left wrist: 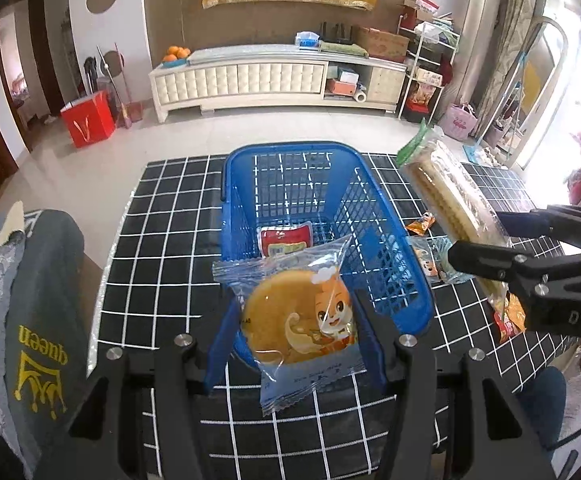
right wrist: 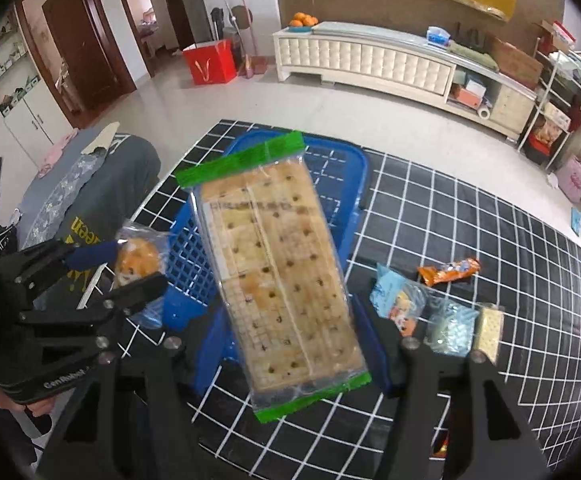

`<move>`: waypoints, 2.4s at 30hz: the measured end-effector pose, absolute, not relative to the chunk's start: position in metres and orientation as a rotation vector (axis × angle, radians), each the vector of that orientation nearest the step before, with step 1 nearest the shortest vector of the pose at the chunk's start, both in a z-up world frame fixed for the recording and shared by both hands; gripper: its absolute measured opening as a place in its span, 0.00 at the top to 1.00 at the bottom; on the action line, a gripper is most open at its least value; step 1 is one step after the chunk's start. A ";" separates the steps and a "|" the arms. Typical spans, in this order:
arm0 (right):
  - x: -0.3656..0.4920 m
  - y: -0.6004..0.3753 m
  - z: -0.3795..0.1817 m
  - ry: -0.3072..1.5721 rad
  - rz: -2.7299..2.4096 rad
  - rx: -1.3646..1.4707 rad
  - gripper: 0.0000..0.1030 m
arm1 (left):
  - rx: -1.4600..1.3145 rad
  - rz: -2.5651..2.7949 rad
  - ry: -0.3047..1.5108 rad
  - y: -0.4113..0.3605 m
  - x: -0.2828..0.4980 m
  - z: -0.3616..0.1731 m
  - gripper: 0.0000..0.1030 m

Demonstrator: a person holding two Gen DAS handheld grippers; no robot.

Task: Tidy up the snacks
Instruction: 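Drop the cookie pouch into the basket with the left tool while the right tool carries the crackers, then lower the cracker pack into the basket and open the right tool, then move the left tool toward the blue cartoon pouch while the right tool moves toward the remaining snacks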

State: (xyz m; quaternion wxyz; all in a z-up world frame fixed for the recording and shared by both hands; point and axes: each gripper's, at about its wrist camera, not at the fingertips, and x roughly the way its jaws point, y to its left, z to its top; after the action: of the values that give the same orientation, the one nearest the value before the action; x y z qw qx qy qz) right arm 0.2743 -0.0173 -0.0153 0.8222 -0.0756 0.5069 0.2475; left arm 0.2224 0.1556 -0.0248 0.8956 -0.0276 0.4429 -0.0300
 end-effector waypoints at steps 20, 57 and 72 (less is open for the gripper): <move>0.294 0.010 -0.054 1.169 0.475 -0.228 0.37 | -0.065 -0.095 1.015 0.161 0.257 -0.065 0.36; 0.227 -0.130 0.017 1.066 0.343 -0.065 0.17 | 0.021 -0.128 0.938 0.091 0.203 0.000 0.35; 0.219 -0.226 -0.012 1.114 0.237 0.056 0.18 | 0.078 -0.263 1.014 -0.015 0.210 -0.008 0.20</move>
State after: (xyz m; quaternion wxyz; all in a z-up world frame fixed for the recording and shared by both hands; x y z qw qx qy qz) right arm 0.2190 -0.2264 -0.0116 0.8419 0.0266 0.5272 0.1122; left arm 0.2103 -0.0150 -0.0080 0.8653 0.0374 0.4838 -0.1256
